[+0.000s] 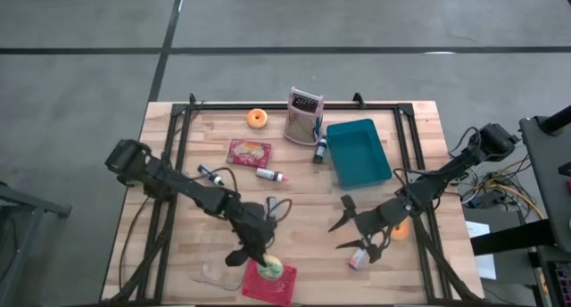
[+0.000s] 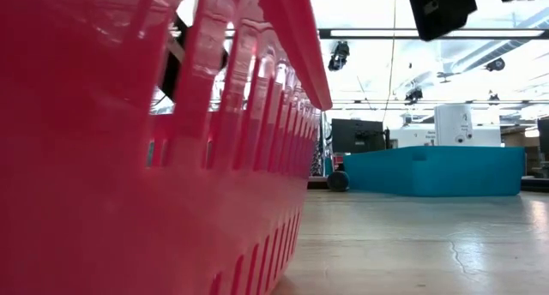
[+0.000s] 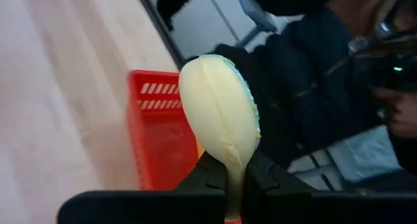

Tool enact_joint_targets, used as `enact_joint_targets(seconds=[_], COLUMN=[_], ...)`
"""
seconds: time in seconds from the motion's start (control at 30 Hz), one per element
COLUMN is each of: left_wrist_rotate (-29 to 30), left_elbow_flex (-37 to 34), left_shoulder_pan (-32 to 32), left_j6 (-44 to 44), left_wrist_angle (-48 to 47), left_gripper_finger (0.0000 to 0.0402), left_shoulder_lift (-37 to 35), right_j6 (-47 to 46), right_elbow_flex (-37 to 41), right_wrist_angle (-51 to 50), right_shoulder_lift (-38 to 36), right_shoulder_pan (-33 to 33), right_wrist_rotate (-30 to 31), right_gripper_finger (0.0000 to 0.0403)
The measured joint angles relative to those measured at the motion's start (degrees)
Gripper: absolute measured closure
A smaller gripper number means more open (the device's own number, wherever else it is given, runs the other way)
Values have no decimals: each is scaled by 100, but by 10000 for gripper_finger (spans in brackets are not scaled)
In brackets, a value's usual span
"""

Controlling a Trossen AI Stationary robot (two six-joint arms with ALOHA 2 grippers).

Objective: Pick & Place Food Item
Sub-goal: Put the green donut into the red bin

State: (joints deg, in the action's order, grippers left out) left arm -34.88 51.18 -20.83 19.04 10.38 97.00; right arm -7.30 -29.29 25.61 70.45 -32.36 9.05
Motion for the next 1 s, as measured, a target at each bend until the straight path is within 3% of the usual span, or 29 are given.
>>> enact_joint_targets(seconds=[0.33, 1.0], left_wrist_rotate=[-425, -563], left_elbow_flex=[660, 704], left_shoulder_pan=[-121, -122], left_j6=[90, -324], left_wrist_angle=[-381, -361], left_gripper_finger=[385, 355], left_shoulder_lift=[1012, 1061], right_j6=[-66, -41], right_elbow_flex=[131, 117], right_wrist_angle=[34, 30], right_shoulder_lift=[-84, -97], right_shoulder_pan=[0, 0], right_wrist_rotate=[3, 4], right_gripper_finger=[179, 179])
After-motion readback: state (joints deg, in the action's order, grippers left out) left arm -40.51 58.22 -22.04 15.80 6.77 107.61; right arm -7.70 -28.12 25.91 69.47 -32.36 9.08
